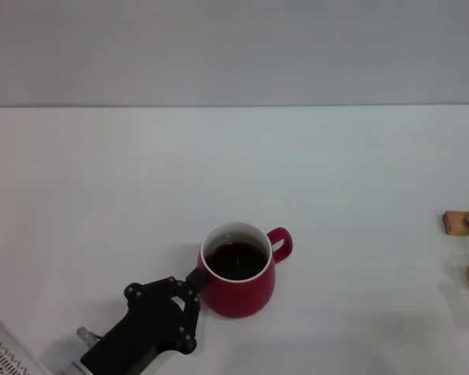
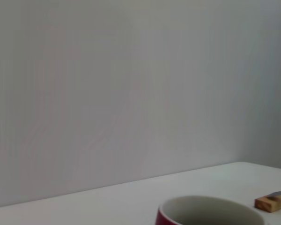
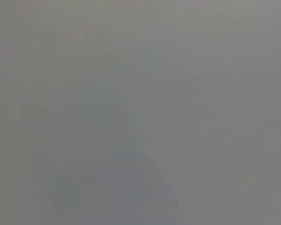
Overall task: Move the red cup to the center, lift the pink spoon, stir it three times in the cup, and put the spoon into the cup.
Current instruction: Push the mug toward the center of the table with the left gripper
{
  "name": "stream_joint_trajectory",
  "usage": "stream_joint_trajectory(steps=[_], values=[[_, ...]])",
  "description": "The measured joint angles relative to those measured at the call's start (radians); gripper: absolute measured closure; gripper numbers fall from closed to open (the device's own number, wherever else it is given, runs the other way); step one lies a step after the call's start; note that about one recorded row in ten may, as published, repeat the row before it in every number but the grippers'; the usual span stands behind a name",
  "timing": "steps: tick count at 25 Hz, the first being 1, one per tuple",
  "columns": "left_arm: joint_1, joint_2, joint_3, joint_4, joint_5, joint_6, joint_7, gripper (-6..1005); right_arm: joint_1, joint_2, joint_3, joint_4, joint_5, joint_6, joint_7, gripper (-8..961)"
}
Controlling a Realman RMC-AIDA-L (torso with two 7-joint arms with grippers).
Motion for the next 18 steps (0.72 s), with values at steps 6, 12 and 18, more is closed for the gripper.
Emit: stream_joint_trajectory(steps=[6,12,18], values=[[0.017,0.002,-0.03,0.01,-0.008,-0.002,0.008,1001,-0.007,0.0,0.0,0.0,-0.001,-0.001,0.0,239],[0.013,0.003,-0.028,0.011,-0.007,-0.002,0.001,1001,-0.007,0.0,0.0,0.0,-0.002,-0.002,0.0,238],[0.002,0.0,-0.018,0.005,-0.001,-0.012,0.001,1001,-0.007,0.0,0.0,0.0,-0.002,-0.002,0.0,239]])
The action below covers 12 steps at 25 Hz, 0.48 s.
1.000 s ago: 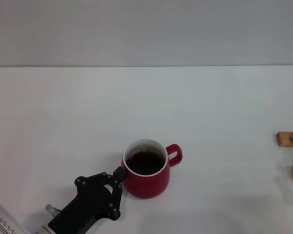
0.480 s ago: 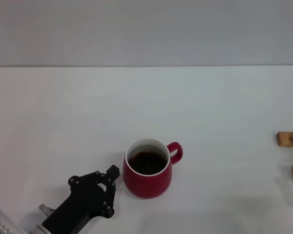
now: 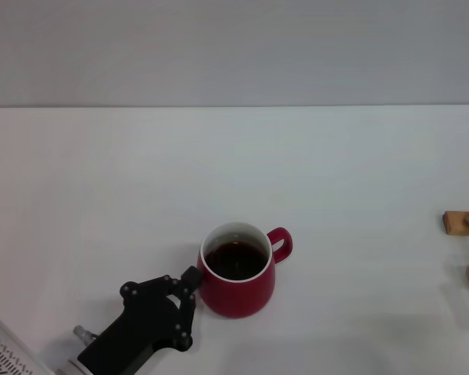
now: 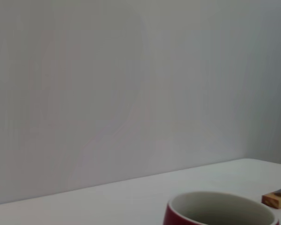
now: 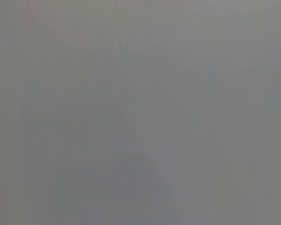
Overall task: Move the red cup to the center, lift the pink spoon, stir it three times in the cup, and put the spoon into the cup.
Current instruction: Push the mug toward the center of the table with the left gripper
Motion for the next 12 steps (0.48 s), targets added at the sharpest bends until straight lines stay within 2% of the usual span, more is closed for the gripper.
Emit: stream_joint_trajectory(steps=[12], values=[[-0.049,0.0,0.05,0.002,0.002,-0.016,-0.001,1001,0.001,0.0,0.0,0.0,0.001,0.005,0.0,239]])
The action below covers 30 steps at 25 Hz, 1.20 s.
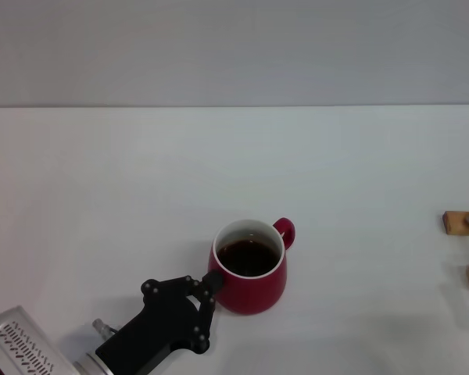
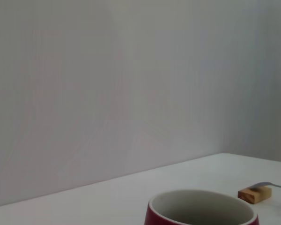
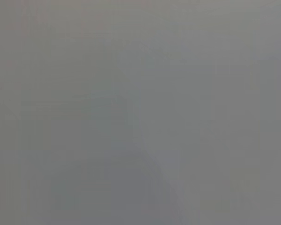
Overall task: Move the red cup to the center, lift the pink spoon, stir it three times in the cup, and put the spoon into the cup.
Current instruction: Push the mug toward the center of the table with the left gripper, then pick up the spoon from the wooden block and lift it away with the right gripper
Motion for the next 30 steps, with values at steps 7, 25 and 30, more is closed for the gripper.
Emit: stream_joint_trajectory(steps=[7,25,30], values=[[-0.013,0.001,0.008,0.003,0.0,-0.009,-0.001,1001,0.004,0.0,0.002,0.0,0.001,0.003,0.0,239],[0.113,0.01,-0.284,0.104,-0.01,0.026,0.087,1001,-0.08,0.005,-0.003,0.028,-0.003,0.013,-0.007,238],[0.11,0.01,-0.287,0.128,-0.01,0.027,0.082,1001,-0.14,0.005,-0.003,0.03,-0.001,0.018,-0.008,239]])
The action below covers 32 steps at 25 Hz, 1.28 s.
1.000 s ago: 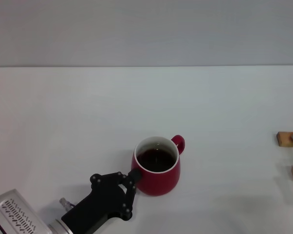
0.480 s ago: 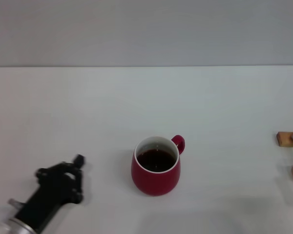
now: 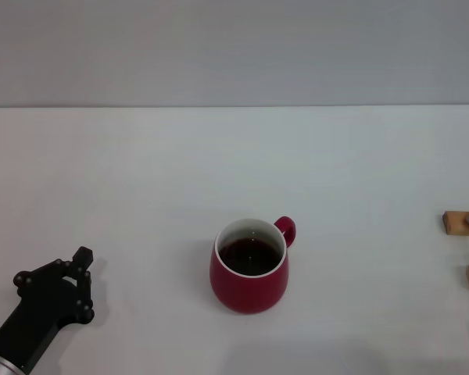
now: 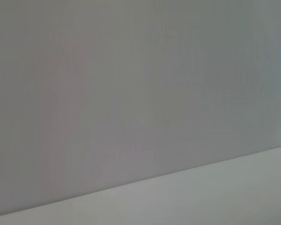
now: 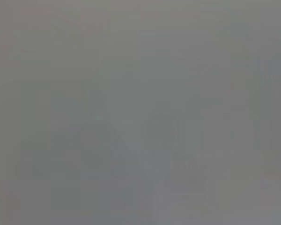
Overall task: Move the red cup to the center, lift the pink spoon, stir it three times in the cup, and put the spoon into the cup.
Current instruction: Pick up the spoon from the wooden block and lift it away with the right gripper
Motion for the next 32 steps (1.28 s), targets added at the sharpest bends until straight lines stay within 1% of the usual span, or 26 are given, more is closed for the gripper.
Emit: stream_joint_trajectory(steps=[4,10,13,19,24,32], values=[[-0.002,0.001,0.0,0.008,0.0,0.001,-0.001,1001,-0.037,0.0,0.0,-0.004,0.002,0.004,0.0,239],[-0.004,0.001,0.0,0.012,0.001,0.0,-0.001,1001,-0.06,0.0,0.0,-0.005,0.05,0.043,0.002,239],[-0.006,0.001,0.001,0.013,0.001,-0.003,-0.001,1001,-0.067,-0.004,0.0,-0.014,0.085,0.066,0.014,239],[-0.007,-0.001,0.004,0.012,0.0,-0.005,-0.003,1001,-0.045,-0.005,0.01,-0.042,0.113,0.146,0.059,238],[-0.006,-0.002,0.003,0.007,0.0,-0.002,-0.003,1001,-0.013,-0.005,0.004,-0.047,0.158,0.167,0.06,239],[-0.01,-0.003,0.001,0.003,0.0,-0.001,-0.004,1001,0.037,-0.005,0.002,-0.055,0.16,0.22,0.06,238]])
